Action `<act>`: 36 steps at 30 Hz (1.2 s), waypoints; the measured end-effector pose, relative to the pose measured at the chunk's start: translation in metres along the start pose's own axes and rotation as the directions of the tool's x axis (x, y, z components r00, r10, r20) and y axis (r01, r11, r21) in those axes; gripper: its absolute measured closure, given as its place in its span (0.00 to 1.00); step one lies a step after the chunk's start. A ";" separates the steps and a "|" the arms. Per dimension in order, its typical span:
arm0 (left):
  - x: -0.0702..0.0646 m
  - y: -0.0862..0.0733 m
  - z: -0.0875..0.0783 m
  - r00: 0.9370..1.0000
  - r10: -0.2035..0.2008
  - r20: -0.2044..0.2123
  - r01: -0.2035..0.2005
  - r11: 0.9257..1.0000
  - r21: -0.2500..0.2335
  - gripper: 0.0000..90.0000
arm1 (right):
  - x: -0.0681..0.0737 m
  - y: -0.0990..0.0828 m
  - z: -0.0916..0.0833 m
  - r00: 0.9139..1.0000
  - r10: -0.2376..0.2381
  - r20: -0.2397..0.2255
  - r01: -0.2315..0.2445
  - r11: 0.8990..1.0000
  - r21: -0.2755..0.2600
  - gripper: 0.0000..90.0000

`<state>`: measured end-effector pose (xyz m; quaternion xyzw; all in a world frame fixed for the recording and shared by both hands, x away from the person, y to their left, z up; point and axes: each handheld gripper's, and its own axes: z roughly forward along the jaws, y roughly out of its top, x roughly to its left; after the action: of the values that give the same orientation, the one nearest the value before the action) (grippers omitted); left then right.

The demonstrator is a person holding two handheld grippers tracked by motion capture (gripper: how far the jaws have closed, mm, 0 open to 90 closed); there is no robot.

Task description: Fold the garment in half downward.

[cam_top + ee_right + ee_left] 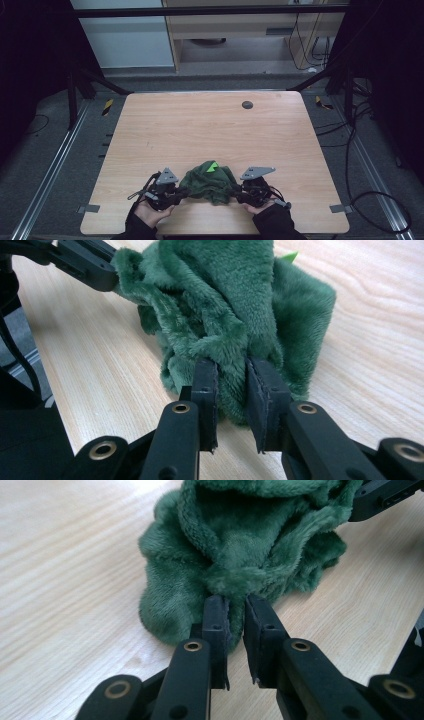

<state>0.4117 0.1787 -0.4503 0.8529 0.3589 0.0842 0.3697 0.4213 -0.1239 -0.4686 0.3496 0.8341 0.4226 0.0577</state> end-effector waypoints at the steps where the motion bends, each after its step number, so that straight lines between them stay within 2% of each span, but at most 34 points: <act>1: 0.001 0.000 -0.003 1.000 0.000 -0.004 0.000 1.000 -0.004 0.88 | 0.000 0.000 -0.002 1.000 0.003 0.000 -0.003 1.000 -0.009 0.83; 8: 0.009 0.004 -0.020 0.998 -0.031 -0.048 0.028 0.998 -0.058 0.86 | -0.003 0.004 -0.016 1.000 0.021 0.012 -0.020 0.998 -0.061 0.81; 10: 0.011 0.005 -0.021 0.997 -0.038 -0.060 0.034 0.997 -0.062 0.87 | -0.004 0.006 -0.019 0.999 0.033 0.011 -0.032 0.996 -0.078 0.81; 18: 0.021 0.016 -0.024 0.992 -0.074 -0.099 0.063 0.993 -0.104 0.92 | -0.015 0.017 -0.024 0.997 0.051 0.060 -0.044 0.992 -0.119 0.82; 20: 0.023 0.018 -0.025 0.992 -0.071 -0.108 0.059 0.992 -0.109 0.94 | -0.018 0.020 -0.025 0.996 0.059 0.070 -0.049 0.990 -0.133 0.83; 29: 0.038 0.037 -0.014 0.987 -0.092 -0.134 0.074 0.988 -0.135 1.00 | -0.032 0.043 -0.022 0.991 0.074 0.115 -0.056 0.986 -0.154 0.92; 36: 0.047 0.050 0.008 0.985 -0.111 -0.134 0.093 0.987 -0.131 1.00 | -0.042 0.052 -0.012 0.987 0.076 0.145 -0.052 0.986 -0.160 1.00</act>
<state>0.4765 0.1818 -0.4270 0.8006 0.4215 0.1471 0.3997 0.4760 -0.1376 -0.4307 0.4017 0.7800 0.4607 0.1339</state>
